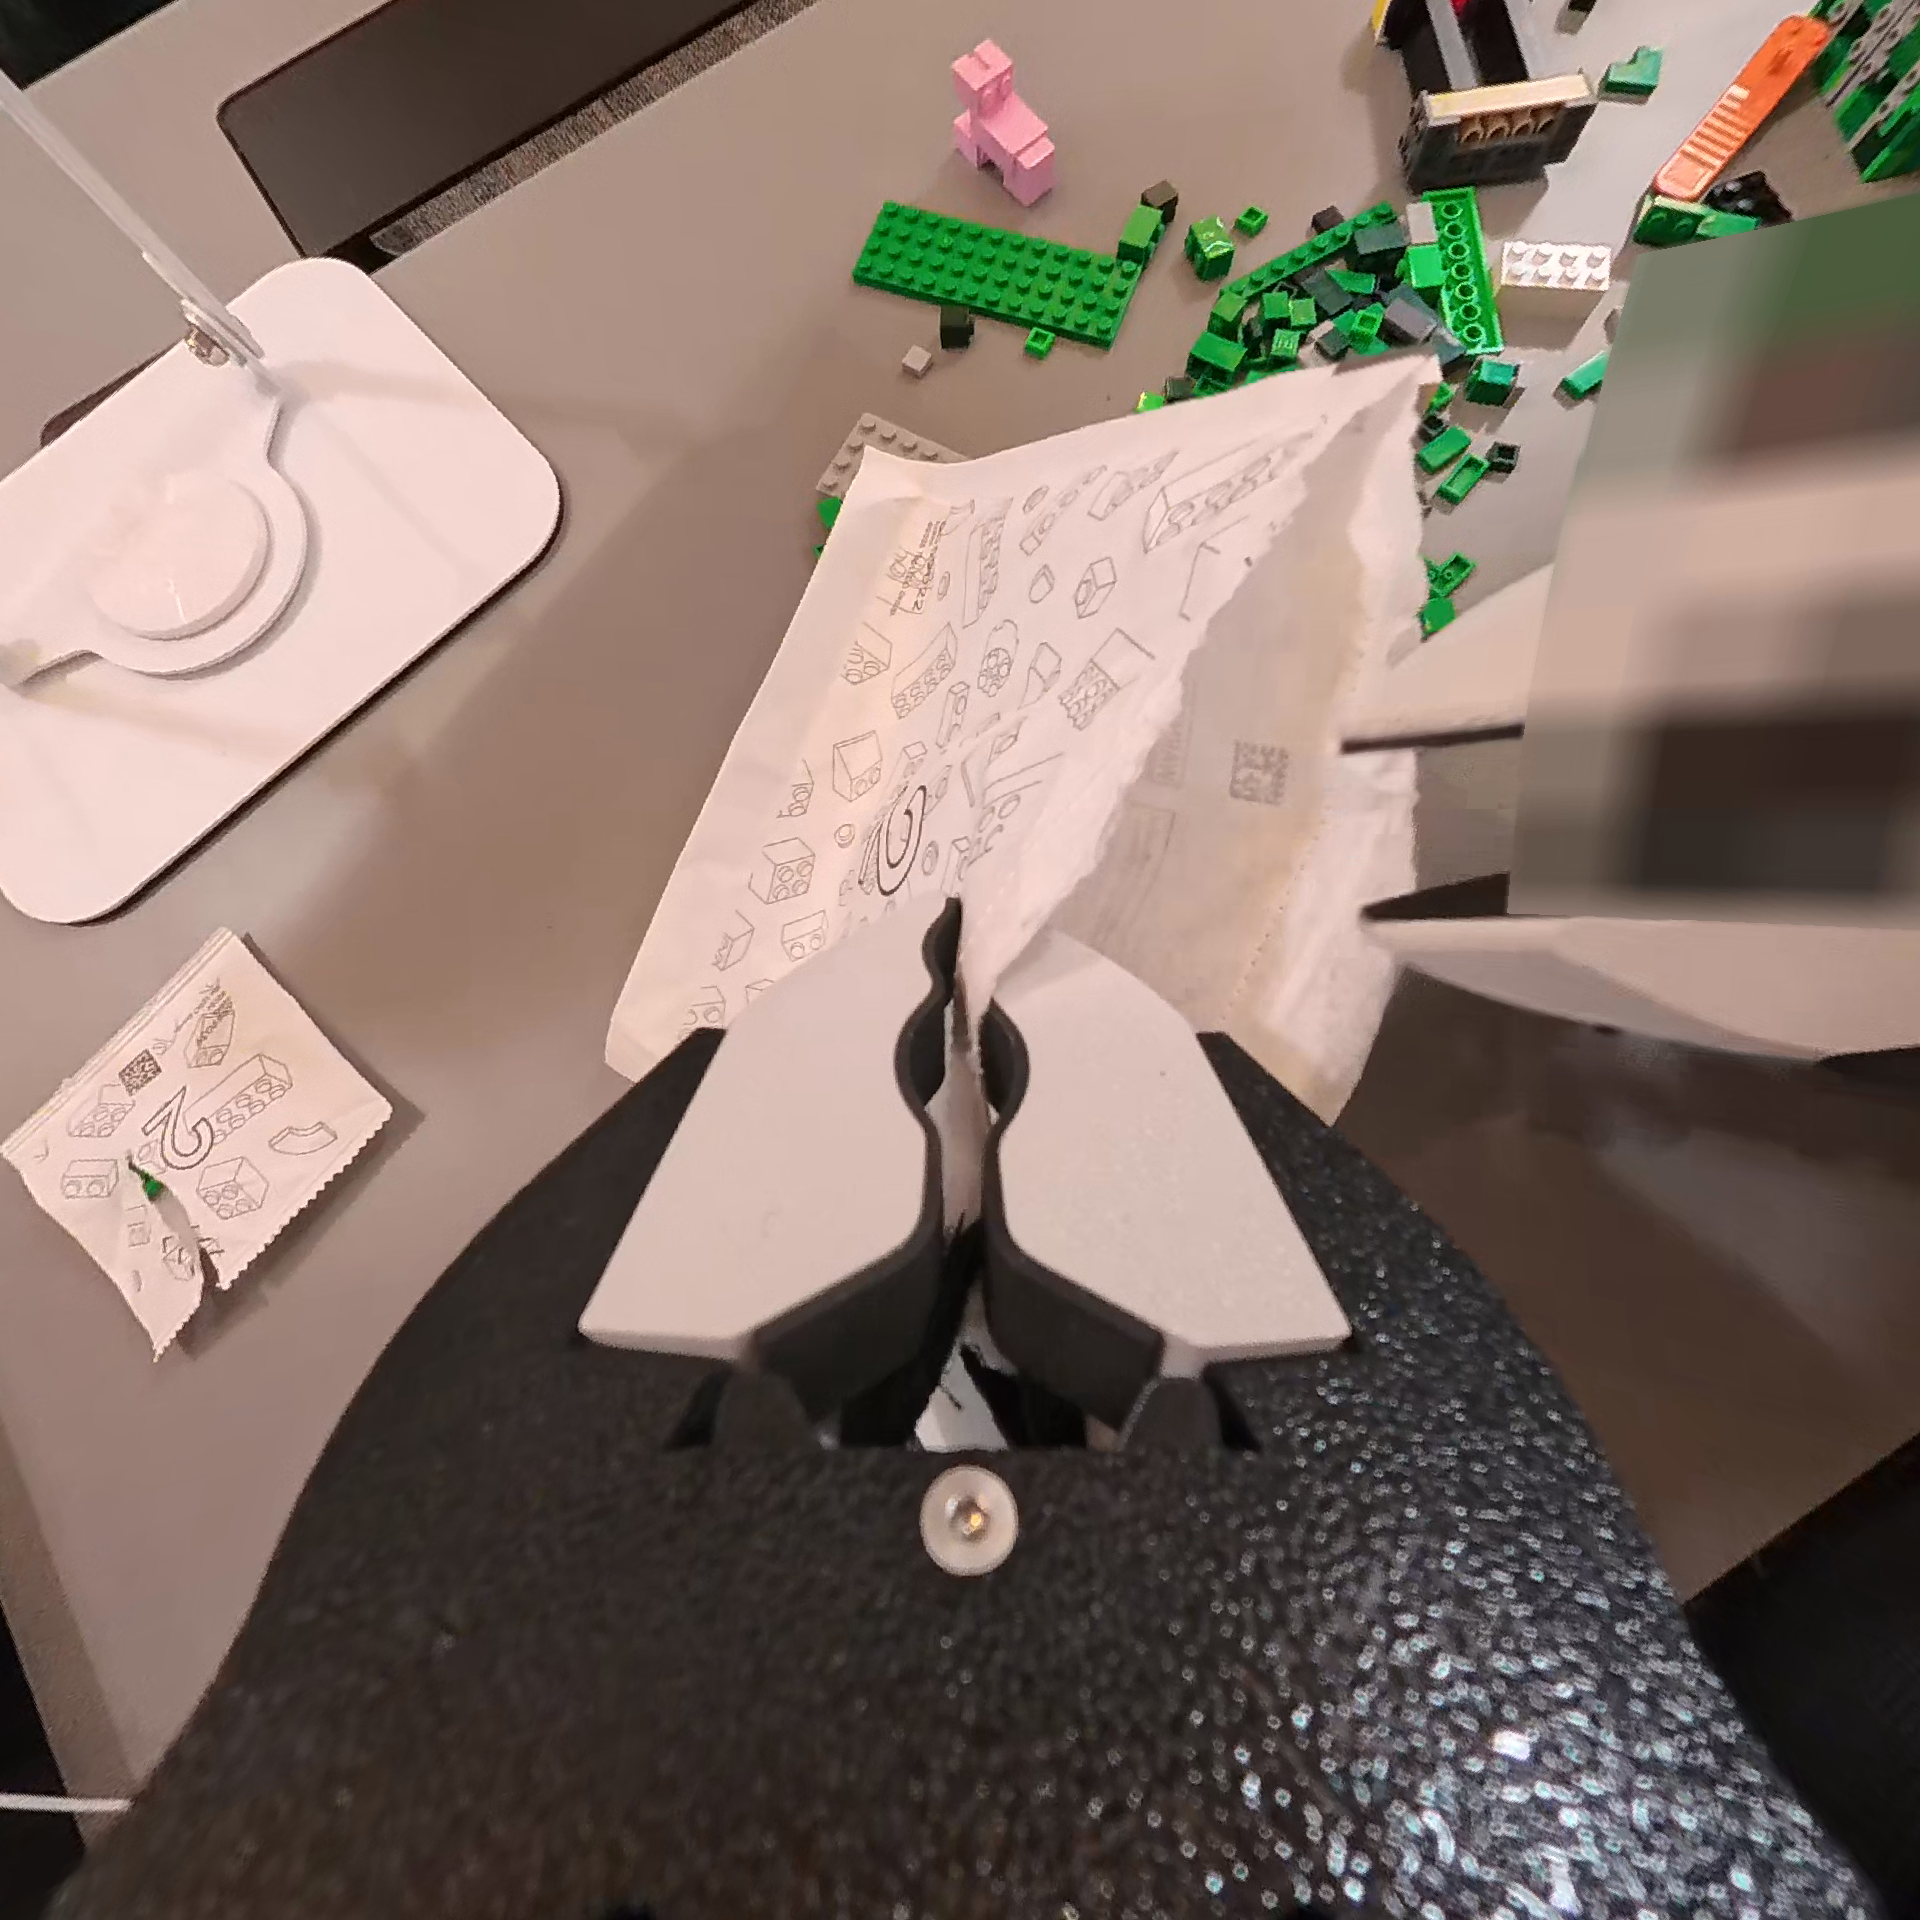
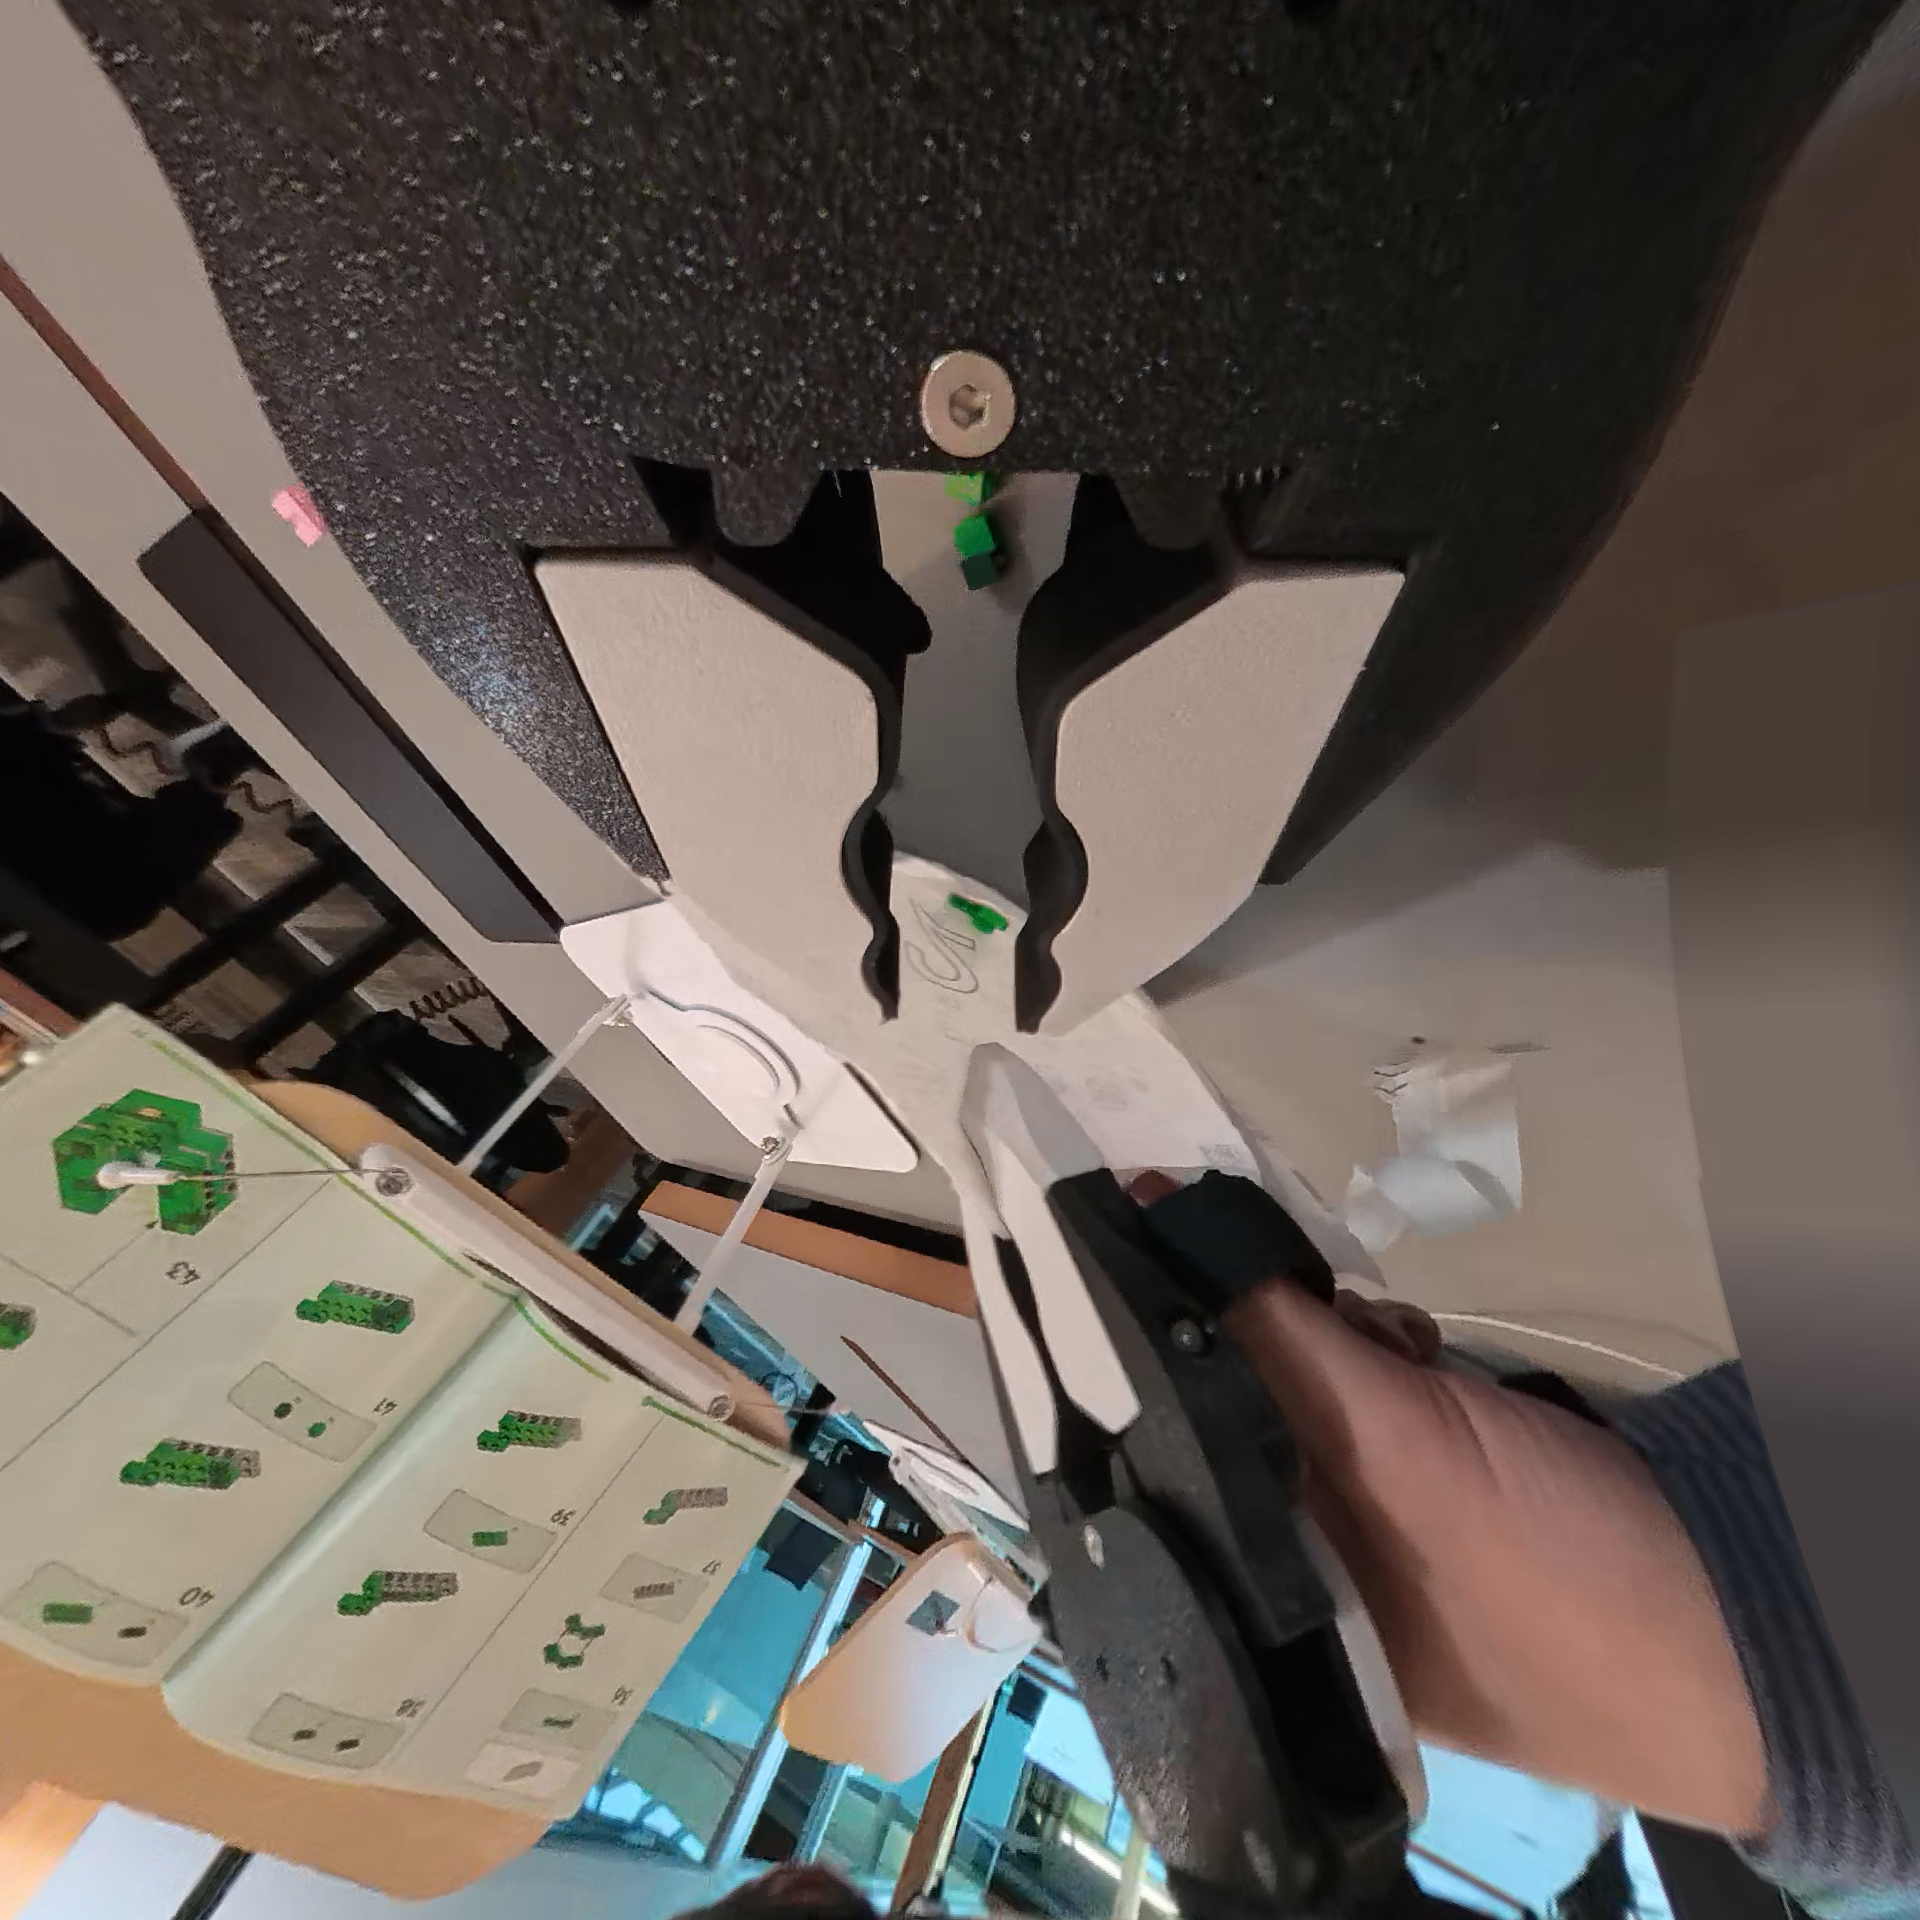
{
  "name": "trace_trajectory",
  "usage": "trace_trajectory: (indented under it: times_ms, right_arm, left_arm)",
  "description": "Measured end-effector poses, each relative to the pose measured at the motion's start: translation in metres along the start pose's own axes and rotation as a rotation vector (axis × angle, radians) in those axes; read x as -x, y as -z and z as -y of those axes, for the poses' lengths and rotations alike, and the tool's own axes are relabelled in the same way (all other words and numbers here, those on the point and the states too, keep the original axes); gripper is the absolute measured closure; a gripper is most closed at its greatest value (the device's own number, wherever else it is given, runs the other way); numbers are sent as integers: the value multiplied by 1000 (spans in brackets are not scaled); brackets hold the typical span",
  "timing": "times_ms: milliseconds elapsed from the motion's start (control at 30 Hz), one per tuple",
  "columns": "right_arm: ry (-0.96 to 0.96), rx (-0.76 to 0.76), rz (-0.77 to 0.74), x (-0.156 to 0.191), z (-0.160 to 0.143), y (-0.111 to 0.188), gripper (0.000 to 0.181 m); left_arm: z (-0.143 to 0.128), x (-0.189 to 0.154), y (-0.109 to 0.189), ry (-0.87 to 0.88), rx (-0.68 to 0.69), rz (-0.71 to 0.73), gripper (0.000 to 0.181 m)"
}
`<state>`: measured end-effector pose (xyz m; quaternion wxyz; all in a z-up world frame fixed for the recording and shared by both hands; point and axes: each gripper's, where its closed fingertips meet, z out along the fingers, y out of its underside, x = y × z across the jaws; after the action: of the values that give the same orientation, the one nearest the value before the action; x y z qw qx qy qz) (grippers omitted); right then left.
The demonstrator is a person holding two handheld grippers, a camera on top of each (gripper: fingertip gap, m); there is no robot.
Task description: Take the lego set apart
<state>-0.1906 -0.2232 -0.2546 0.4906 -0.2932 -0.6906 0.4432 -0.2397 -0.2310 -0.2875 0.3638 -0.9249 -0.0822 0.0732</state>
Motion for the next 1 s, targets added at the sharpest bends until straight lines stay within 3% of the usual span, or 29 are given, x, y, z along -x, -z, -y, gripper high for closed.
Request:
trace_trajectory:
  times_ms: [67, 167, 267, 400, 467, 767, 1000]
  right_arm:
    - [5, -10, -28, -13, 2, 10, 161]
    - [3, 54, -125, -58, -13, 41, 164]
    - [-184, 236, -71, -89, -64, 72, 165]
    - [-337, 562, 90, -80, -147, 98, 162]
    - [-300, 630, 141, -72, -166, 102, 162]
    - [-234, 704, 368, -64, -183, 93, 166]
    - [-238, 744, 372, -65, -187, 84, 174]
  left_arm:
    - [0, 1, 0, 4, 0, 0, 181]
    - [-2, 4, 1, 14, 2, 4, 181]
    - [-3, 9, 2, 28, -5, 10, 181]
    - [-5, 10, 0, 33, 4, 6, 181]
    - [-5, 9, 0, 30, 4, 6, 181]
    - [-3, 11, 2, 36, -11, 5, 181]
    - [-7, 13, -3, 44, 5, -5, 181]
